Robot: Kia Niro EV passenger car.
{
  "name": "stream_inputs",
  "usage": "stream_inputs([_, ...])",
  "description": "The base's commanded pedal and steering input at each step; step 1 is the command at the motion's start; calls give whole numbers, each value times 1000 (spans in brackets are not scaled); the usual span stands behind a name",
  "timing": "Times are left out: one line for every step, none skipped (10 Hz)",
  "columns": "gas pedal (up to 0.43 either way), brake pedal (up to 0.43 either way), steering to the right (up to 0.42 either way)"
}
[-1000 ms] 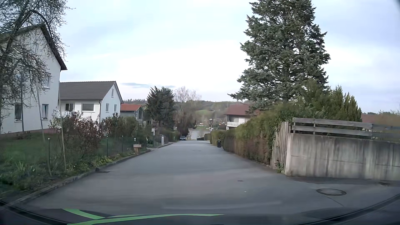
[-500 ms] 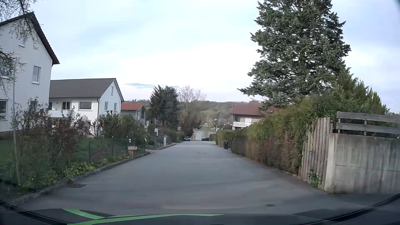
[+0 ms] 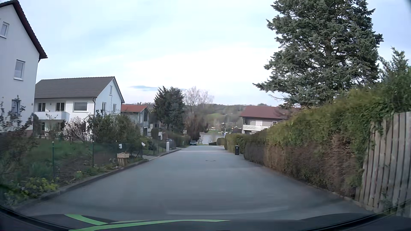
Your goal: Follow the waypoints while adhering to traffic rules and regulations
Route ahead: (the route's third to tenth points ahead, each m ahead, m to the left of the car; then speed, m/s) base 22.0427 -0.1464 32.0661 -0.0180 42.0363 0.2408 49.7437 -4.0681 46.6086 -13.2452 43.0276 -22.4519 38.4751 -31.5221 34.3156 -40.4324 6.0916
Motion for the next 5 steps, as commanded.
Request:
stream_inputs([150,0,11])
stream_inputs([150,0,11])
stream_inputs([150,0,12])
stream_inputs([150,0,12])
stream_inputs([150,0,12])
